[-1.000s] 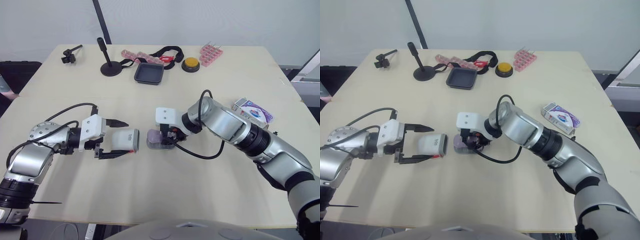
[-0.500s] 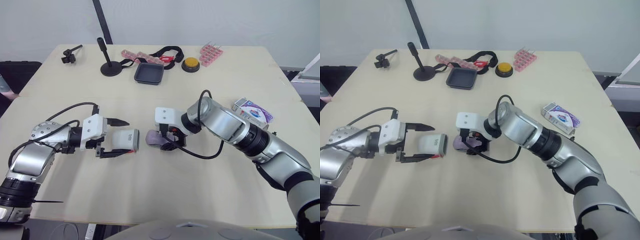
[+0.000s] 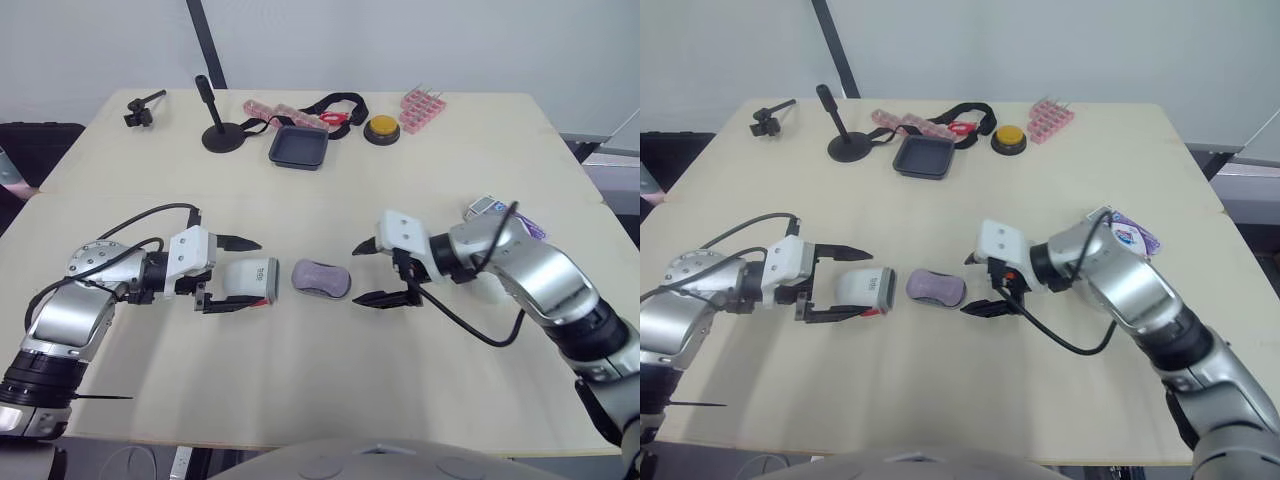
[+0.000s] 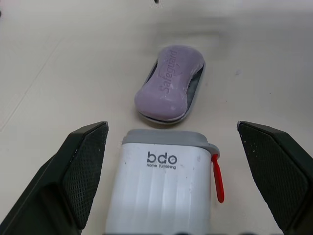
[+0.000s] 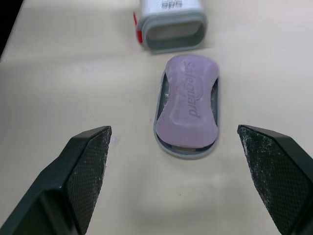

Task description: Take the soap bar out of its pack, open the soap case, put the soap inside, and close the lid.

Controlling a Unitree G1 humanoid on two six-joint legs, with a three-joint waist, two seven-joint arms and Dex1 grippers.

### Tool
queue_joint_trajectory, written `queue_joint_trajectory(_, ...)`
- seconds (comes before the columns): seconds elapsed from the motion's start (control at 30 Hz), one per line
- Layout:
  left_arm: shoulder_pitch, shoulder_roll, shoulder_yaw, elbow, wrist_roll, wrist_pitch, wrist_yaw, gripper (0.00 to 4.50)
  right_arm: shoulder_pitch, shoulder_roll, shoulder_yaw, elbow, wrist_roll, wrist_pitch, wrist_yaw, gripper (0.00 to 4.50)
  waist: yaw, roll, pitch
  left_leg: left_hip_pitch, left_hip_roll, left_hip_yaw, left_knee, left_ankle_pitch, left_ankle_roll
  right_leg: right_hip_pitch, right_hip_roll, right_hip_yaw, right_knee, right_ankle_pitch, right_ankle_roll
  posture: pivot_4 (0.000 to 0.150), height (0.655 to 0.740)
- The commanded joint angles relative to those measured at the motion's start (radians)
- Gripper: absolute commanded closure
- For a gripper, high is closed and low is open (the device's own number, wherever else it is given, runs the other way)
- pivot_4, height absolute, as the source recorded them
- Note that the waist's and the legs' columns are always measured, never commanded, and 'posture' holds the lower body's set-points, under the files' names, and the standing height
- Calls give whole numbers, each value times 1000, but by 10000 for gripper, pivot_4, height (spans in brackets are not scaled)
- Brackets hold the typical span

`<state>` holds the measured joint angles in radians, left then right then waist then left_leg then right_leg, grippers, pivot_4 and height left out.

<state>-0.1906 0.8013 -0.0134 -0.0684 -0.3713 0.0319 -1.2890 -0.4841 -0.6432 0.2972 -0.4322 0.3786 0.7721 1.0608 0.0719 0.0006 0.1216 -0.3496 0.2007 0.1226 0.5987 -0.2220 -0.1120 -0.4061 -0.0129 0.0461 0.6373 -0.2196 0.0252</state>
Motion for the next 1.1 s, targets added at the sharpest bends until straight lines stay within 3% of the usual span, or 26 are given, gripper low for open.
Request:
queue_joint_trajectory(0.03, -26, 0, 5, 22, 3, -25, -16, 0, 87, -3, -164, -72, 82, -48, -30, 453, 4, 0, 0, 0, 0, 0, 0, 0, 0, 0, 0, 0, 0, 0, 0, 1500, 7400)
queue_joint_trajectory(0.4, -72, -13, -7, 76, 9, -39, -47, 0, 354, -34, -304, -112, 145, -290, 44, 453, 1, 0, 0, -1, 0, 0, 0, 0, 1, 0, -1, -1, -1, 0, 0, 1500, 7400)
queue_joint_trajectory(1.1, -33, 14, 15, 41, 8, 26, -33, 0, 290, 37, -241, -42, 189, -350, 1, 453, -2, -1, 0, -1, 0, 0, 0, 1, 2, 0, -1, -1, -1, 0, 0, 1500, 7400)
